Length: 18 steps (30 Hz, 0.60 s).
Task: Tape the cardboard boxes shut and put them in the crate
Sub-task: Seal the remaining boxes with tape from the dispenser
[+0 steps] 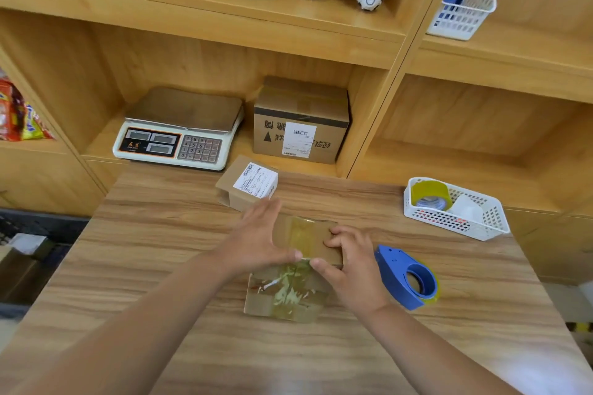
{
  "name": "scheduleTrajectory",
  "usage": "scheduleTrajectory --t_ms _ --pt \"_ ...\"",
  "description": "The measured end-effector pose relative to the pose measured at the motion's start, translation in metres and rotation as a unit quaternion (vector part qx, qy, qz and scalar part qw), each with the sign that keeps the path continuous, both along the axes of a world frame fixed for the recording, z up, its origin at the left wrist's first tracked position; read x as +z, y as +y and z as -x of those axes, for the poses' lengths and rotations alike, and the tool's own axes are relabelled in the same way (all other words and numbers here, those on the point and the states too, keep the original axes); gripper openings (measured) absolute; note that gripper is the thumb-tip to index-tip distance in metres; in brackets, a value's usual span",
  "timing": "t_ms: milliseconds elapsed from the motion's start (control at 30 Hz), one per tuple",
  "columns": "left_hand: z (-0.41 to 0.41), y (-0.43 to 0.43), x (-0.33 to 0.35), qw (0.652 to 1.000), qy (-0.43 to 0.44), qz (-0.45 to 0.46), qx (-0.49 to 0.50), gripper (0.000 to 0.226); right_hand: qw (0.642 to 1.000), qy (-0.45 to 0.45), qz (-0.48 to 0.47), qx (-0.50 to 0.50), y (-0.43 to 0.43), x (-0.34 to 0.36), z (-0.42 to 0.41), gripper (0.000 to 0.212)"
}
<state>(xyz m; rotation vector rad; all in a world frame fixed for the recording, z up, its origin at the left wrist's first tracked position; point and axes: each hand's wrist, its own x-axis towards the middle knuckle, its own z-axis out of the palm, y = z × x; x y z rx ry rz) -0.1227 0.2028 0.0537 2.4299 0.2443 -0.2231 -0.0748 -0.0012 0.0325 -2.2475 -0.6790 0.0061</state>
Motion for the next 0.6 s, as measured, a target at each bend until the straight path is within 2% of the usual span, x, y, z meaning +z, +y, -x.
scheduleTrajectory --t_ms 100,200,267,400,500,600 --pt "-0.003 0.001 -0.004 0.999 0.014 -0.005 -0.032 0.121 0.998 -0.007 0.067 0.022 0.007 0.011 -0.006 0.073" --pt "-0.003 0.002 -0.006 0.998 0.020 -0.005 -0.052 0.130 0.988 0.052 0.122 0.075 0.010 0.015 -0.011 0.102" --pt "-0.003 0.002 -0.009 0.998 0.017 0.005 -0.055 0.129 0.979 0.101 0.140 0.106 0.010 0.016 -0.012 0.105" --pt "-0.004 0.002 -0.014 0.998 0.007 0.028 -0.053 0.108 0.981 0.090 0.129 0.115 0.011 0.011 -0.011 0.084" --pt "-0.001 0.000 -0.019 0.998 -0.014 0.051 -0.036 0.095 0.989 0.082 0.088 0.087 0.014 0.005 -0.009 0.059" --pt "0.000 -0.002 -0.022 0.996 -0.035 0.076 -0.010 0.073 0.992 0.108 0.033 0.064 0.018 0.000 -0.009 0.035"
